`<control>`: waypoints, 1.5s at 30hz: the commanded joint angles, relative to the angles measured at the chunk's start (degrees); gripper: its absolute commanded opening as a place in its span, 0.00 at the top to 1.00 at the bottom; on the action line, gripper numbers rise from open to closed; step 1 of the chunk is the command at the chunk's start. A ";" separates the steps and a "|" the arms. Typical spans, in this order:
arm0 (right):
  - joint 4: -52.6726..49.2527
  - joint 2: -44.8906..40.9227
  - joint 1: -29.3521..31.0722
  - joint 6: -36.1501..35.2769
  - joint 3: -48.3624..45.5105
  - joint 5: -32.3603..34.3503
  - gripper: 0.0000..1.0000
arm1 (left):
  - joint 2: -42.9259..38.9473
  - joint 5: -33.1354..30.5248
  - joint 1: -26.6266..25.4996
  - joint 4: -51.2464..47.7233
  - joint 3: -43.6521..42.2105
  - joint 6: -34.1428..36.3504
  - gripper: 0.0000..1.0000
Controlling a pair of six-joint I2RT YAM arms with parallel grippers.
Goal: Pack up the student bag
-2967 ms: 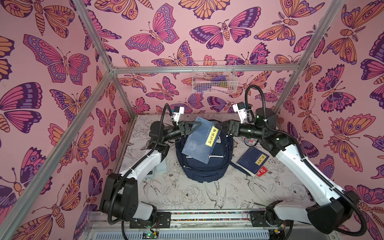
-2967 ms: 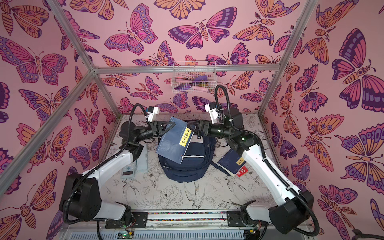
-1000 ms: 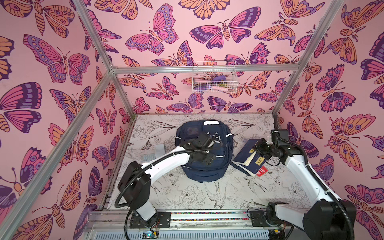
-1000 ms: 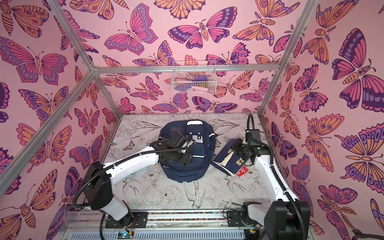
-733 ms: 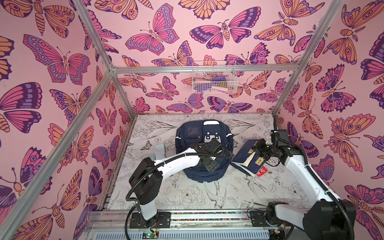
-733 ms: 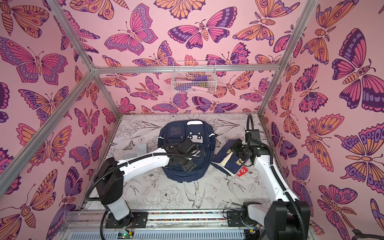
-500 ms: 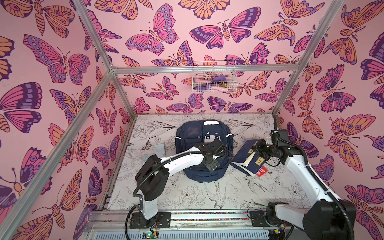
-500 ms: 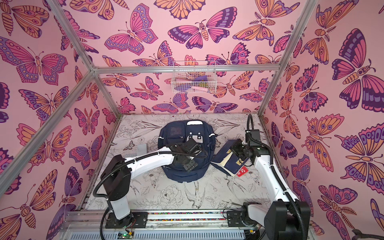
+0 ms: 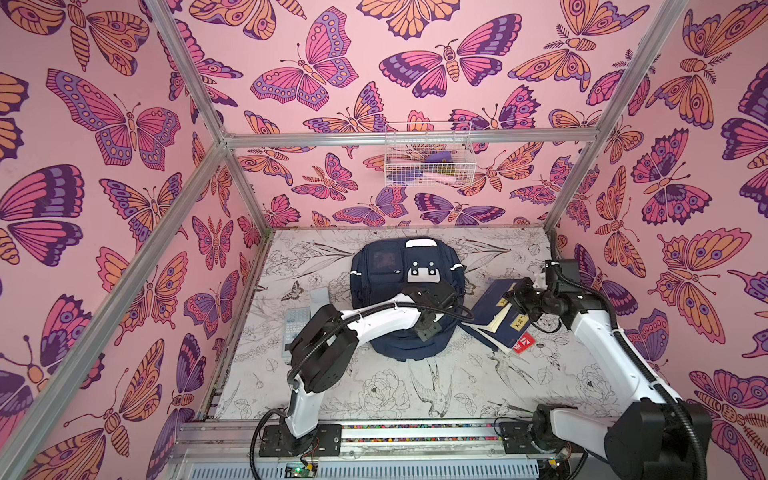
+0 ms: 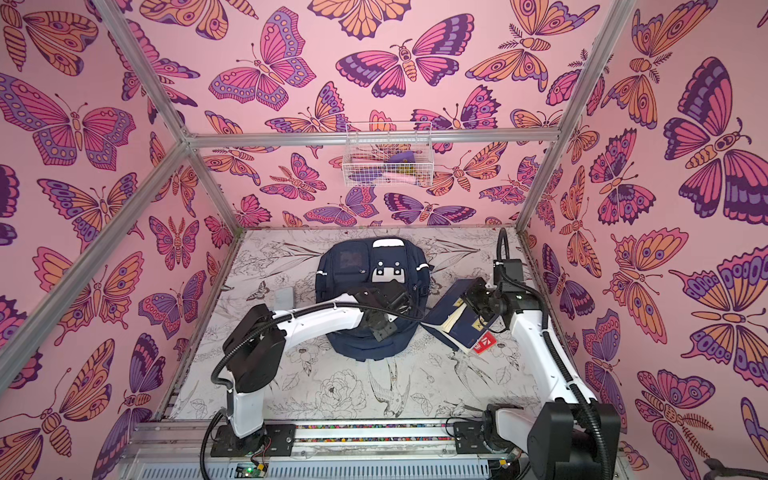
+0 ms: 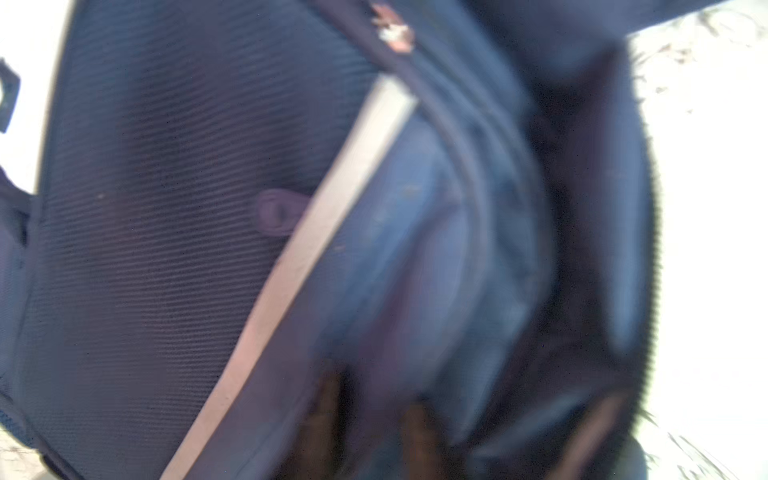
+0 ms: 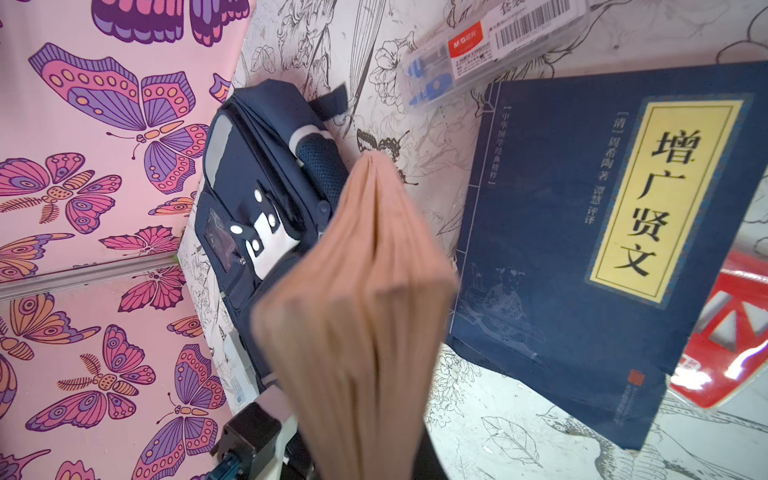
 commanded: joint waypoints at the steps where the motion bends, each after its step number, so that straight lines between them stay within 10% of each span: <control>1: -0.86 -1.56 -0.37 -0.46 0.94 -1.18 1.00 | -1.64 -4.62 0.58 -0.46 1.98 -0.16 0.99; 12: 2.99 -6.43 -0.20 0.11 1.24 -6.54 1.00 | -8.84 -5.10 2.80 -1.29 11.86 2.83 1.00; 20: 10.62 -11.29 5.36 3.42 0.00 -8.74 1.00 | -10.93 7.83 8.45 -4.23 17.42 -4.69 1.00; 45: 35.30 -13.20 25.76 18.60 -18.49 7.17 1.00 | -12.34 29.23 15.70 -3.16 21.70 -17.01 1.00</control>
